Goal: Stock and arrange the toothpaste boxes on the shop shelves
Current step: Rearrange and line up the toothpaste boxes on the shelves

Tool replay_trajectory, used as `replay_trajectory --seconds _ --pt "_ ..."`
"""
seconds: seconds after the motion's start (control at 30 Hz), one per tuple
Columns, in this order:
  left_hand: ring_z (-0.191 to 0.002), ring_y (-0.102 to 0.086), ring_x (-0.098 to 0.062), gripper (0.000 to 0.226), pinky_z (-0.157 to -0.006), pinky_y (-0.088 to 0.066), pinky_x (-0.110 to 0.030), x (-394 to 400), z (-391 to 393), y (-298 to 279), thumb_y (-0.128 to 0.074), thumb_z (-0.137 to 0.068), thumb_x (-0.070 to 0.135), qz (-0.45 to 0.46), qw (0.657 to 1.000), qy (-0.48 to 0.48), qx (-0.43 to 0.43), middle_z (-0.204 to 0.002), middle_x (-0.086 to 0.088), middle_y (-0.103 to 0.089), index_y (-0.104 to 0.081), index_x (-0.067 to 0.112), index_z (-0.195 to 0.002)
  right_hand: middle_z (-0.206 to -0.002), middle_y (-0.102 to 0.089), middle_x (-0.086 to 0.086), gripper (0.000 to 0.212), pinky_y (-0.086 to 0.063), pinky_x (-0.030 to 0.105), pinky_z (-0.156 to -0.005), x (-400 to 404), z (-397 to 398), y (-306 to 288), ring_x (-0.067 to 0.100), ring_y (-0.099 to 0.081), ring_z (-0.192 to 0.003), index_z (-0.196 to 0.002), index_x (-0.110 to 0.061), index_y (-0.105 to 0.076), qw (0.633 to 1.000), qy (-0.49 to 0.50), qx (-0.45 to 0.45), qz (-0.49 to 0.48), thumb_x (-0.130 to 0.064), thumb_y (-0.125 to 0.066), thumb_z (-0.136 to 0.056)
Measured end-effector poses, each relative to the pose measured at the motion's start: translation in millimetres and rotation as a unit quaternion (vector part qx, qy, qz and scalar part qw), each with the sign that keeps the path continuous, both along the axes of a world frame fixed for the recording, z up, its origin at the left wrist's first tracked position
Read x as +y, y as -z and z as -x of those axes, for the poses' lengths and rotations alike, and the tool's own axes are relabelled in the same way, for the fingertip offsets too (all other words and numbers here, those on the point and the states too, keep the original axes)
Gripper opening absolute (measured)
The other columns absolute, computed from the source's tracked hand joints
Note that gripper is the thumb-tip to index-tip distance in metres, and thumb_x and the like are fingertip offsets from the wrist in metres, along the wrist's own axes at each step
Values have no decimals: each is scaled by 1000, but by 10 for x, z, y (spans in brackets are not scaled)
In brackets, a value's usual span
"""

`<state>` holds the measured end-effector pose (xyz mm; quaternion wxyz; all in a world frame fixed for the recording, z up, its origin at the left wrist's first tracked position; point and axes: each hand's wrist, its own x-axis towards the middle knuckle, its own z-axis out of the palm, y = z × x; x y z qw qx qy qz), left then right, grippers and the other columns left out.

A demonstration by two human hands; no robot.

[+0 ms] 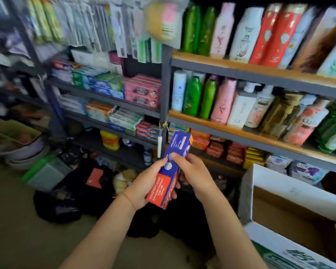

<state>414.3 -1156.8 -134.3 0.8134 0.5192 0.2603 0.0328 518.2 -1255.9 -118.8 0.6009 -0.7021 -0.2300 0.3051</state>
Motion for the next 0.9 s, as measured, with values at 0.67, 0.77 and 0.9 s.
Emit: replay_trajectory --seconds 0.67,0.77,0.9 --pt "-76 -71 -28 33 -58 -58 -31 3138 1440 310 -68 -82 26 27 974 -219 -60 -98 -16 -71 -60 15 -112 -82 -70 3 50 -47 27 -53 3467 908 360 12 -63 -61 -114 -11 -59 982 65 174 -28 -45 -74 -80" --pt "-66 -72 -26 25 -52 -57 -25 3765 1251 230 -54 -97 26 47 958 -276 -68 -87 -15 -72 -61 10 -114 -80 -70 -3 41 -48 23 -52 4065 716 315 9 -64 -62 -119 -16 -60 962 3 256 -99 -45 -65 -90" --pt "-50 -64 -18 37 -45 -51 -20 4516 932 129 -49 -99 41 80 933 -344 -61 -74 -11 -66 -61 9 -111 -69 -60 -5 36 -43 24 -56 4730 394 162 7 -53 -56 -102 -20 -59 956 -43 256 -136 -54 -52 -94"
